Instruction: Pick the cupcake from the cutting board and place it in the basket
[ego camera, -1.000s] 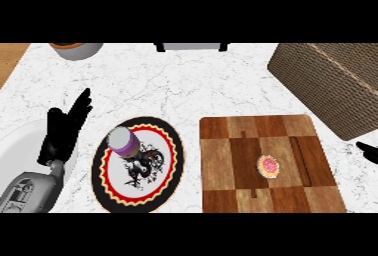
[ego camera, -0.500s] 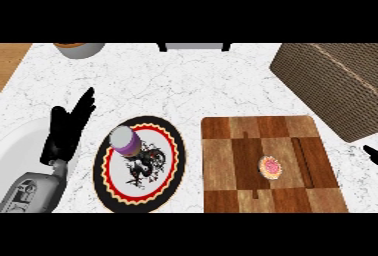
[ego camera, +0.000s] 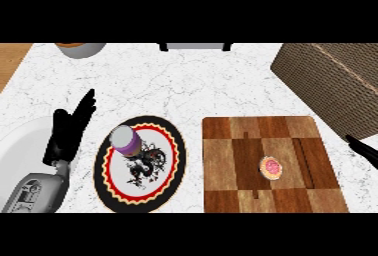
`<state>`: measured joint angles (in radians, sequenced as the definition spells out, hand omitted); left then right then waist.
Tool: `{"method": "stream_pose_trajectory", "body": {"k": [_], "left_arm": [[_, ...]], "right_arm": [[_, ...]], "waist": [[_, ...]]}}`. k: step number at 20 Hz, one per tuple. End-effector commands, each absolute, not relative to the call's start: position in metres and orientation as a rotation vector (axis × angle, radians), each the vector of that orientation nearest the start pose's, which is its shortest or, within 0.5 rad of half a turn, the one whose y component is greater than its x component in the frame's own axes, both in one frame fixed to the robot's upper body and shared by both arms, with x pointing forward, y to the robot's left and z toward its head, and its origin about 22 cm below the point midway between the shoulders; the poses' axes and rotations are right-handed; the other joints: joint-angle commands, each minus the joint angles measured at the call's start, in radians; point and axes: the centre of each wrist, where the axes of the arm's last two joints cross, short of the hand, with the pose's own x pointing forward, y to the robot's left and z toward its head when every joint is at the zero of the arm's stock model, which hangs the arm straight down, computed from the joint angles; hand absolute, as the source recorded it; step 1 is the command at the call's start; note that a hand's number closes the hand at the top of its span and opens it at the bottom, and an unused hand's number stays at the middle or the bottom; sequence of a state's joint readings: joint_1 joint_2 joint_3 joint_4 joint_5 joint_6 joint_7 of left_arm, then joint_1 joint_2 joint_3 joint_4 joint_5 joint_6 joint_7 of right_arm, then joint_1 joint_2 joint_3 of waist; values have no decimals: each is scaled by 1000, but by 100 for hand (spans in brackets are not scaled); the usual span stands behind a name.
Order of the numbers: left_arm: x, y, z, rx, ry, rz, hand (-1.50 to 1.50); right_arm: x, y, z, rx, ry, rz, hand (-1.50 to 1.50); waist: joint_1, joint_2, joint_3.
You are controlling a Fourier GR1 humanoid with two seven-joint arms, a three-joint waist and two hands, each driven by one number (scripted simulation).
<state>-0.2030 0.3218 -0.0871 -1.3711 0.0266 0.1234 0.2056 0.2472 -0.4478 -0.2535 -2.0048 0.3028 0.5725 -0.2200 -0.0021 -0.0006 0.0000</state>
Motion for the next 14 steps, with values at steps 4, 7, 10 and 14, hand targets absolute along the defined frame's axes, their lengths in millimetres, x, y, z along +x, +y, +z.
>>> {"method": "stream_pose_trajectory", "body": {"k": [4,7,10,14], "left_arm": [[296,274,22,283,-1358,-213,0],[296,289,18,271,-1362,-218,0],[286,284,25,277,-1354,-213,0],[307,268,40,287,-1351,-215,0]], "right_arm": [[191,-348,78,-288,-1599,964,-150],[201,-340,76,-277,-1598,982,-150],[216,-323,55,-307,-1591,995,-150],[225,-311,43,-308,-1598,982,-150]], "waist": [[0,1,0],[0,1,0],[3,1,0],[1,1,0]]}}
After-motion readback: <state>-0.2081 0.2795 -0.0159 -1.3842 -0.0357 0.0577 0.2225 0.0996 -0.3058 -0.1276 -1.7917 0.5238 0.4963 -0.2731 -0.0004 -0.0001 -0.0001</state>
